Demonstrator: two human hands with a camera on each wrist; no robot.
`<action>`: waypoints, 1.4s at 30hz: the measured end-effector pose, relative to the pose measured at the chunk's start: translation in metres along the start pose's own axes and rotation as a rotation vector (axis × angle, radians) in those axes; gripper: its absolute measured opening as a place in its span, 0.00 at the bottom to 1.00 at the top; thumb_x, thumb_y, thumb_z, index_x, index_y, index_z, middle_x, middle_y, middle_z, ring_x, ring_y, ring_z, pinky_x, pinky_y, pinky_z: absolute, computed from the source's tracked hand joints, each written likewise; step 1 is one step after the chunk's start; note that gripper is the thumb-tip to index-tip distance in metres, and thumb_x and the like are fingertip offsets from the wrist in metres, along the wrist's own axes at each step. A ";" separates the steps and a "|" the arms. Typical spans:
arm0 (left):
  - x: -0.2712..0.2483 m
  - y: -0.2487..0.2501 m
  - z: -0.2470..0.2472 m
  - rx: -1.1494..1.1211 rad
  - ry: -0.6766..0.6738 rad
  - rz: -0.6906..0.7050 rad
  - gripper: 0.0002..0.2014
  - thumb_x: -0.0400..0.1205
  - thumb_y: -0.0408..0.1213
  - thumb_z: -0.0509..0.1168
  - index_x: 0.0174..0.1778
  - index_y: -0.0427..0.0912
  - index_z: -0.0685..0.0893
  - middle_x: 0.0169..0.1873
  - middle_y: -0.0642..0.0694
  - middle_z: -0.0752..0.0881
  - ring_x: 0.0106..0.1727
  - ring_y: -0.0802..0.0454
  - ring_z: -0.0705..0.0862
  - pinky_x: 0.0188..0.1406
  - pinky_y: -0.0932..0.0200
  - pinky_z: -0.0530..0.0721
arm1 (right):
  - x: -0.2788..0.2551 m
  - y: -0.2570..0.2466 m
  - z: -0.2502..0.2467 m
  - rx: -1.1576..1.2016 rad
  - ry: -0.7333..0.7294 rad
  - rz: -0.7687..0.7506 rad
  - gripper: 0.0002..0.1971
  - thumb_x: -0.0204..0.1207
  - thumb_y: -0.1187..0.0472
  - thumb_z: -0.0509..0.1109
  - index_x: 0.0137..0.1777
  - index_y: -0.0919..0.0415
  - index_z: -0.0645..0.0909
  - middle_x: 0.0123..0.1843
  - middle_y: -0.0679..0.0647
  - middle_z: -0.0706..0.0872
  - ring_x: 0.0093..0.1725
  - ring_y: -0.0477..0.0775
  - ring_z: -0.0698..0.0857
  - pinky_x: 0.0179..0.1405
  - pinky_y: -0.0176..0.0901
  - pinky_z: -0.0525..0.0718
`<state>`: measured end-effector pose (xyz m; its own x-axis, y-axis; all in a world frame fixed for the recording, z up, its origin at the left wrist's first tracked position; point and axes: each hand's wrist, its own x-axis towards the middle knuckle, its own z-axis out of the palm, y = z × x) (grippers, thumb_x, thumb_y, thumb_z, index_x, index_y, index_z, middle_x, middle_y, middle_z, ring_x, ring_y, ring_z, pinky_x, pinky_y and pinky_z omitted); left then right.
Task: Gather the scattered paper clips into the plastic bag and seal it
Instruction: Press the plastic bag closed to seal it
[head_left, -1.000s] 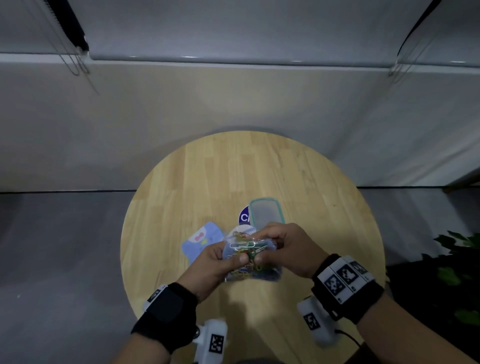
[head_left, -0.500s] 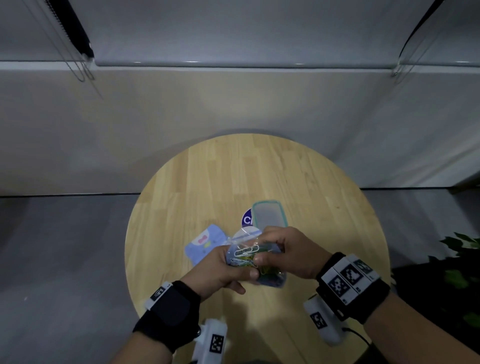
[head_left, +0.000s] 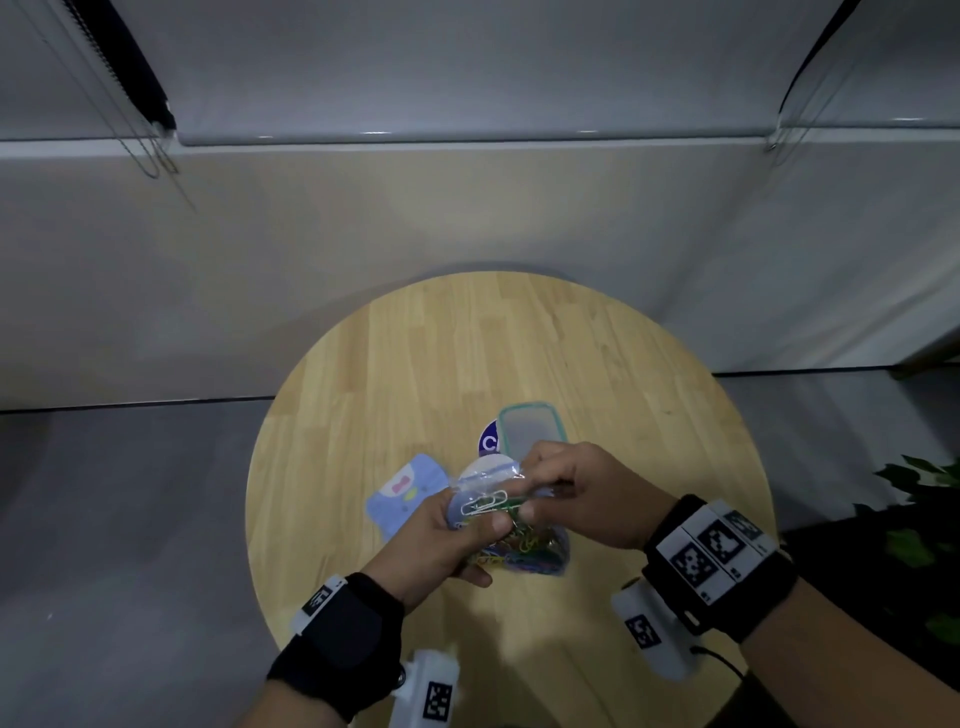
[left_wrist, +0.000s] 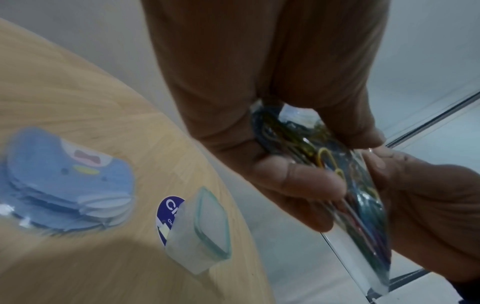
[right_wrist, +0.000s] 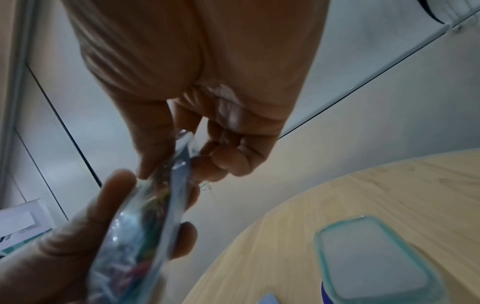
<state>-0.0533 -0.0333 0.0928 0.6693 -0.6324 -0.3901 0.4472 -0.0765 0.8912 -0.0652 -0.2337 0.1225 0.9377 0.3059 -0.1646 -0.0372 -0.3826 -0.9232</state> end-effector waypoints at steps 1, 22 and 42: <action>0.000 0.000 0.000 0.006 -0.002 0.000 0.24 0.69 0.52 0.71 0.61 0.52 0.84 0.47 0.48 0.90 0.47 0.55 0.88 0.30 0.62 0.85 | -0.001 0.001 -0.001 0.020 0.016 -0.012 0.15 0.64 0.65 0.76 0.52 0.56 0.89 0.41 0.48 0.81 0.38 0.42 0.81 0.43 0.32 0.78; 0.009 0.000 0.001 -0.063 0.100 -0.011 0.29 0.66 0.57 0.72 0.60 0.46 0.83 0.50 0.42 0.91 0.51 0.45 0.90 0.40 0.54 0.88 | 0.002 0.001 0.003 0.170 0.186 -0.107 0.09 0.60 0.58 0.79 0.41 0.57 0.90 0.40 0.58 0.84 0.41 0.57 0.84 0.46 0.55 0.84; 0.020 0.004 0.002 -0.074 0.121 0.006 0.23 0.76 0.53 0.68 0.60 0.41 0.84 0.51 0.33 0.89 0.50 0.40 0.88 0.49 0.43 0.88 | 0.005 0.007 -0.006 -0.002 -0.012 0.041 0.08 0.73 0.56 0.66 0.46 0.55 0.87 0.38 0.43 0.77 0.40 0.34 0.79 0.48 0.30 0.75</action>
<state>-0.0397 -0.0480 0.0888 0.7367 -0.5347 -0.4139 0.4827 -0.0128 0.8757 -0.0586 -0.2398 0.1175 0.9312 0.3004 -0.2063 -0.0746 -0.3968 -0.9149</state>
